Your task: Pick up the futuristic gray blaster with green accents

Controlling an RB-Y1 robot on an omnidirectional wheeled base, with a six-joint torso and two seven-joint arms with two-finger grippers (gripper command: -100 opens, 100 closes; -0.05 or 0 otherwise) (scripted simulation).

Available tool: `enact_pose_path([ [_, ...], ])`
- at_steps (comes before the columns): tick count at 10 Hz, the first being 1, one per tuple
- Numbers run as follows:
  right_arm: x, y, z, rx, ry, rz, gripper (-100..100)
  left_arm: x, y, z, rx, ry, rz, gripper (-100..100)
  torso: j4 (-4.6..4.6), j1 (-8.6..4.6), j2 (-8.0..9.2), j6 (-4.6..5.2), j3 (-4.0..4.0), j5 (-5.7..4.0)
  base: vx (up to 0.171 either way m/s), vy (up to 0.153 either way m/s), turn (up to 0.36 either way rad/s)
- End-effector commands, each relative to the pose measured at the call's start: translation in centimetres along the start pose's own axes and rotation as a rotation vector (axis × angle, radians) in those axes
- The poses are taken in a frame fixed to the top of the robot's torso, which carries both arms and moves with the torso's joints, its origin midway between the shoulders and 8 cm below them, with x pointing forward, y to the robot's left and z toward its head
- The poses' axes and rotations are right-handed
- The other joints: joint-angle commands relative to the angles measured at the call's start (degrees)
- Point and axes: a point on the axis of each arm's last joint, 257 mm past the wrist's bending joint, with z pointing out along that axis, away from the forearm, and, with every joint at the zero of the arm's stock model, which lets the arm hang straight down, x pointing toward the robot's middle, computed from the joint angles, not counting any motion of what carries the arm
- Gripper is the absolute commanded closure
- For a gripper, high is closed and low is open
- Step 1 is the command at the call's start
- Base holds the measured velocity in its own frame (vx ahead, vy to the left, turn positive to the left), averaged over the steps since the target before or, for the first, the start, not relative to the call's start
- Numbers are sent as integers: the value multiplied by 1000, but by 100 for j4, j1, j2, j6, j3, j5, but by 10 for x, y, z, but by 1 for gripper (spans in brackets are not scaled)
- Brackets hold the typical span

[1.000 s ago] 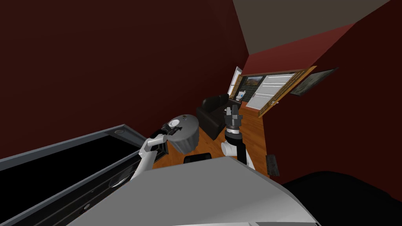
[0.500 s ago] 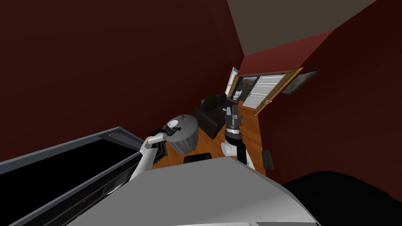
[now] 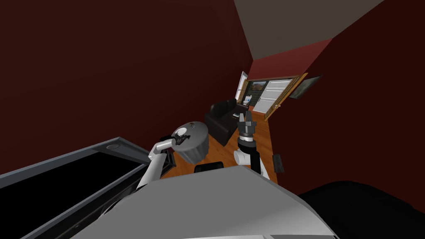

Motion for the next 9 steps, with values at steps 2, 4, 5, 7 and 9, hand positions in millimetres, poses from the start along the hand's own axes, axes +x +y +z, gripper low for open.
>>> enact_pose_path([
  [2, 0, 0, 0, 0, 0, 0, 0, -8, 10, 4, -59, -33, -50, -100, 0, -2, 0, 0, 0, 0, -12, 19, -71],
  [4, 0, 0, 0, 0, 0, 0, 0, -13, 18, 7, -97, -54, -82, -100, 0, -4, -2, -1, -1, -1, -10, 16, -56],
  [5, 0, 0, 0, 0, 0, 0, 0, -11, 14, 7, -82, -45, -70, -100, -1, -4, -2, -1, -1, -1, -5, 9, -15],
  [7, 0, 0, 0, 0, 0, 0, 0, -8, 11, 13, -105, -29, -67, -100, -1, -9, -4, -2, -2, -2, 36, -19, 169],
  [9, 0, 0, 0, 0, 0, 0, 0, -12, 19, 15, -125, -31, -29, -100, -9, -38, -38, -1, -22, -7, 77, -79, 104],
])
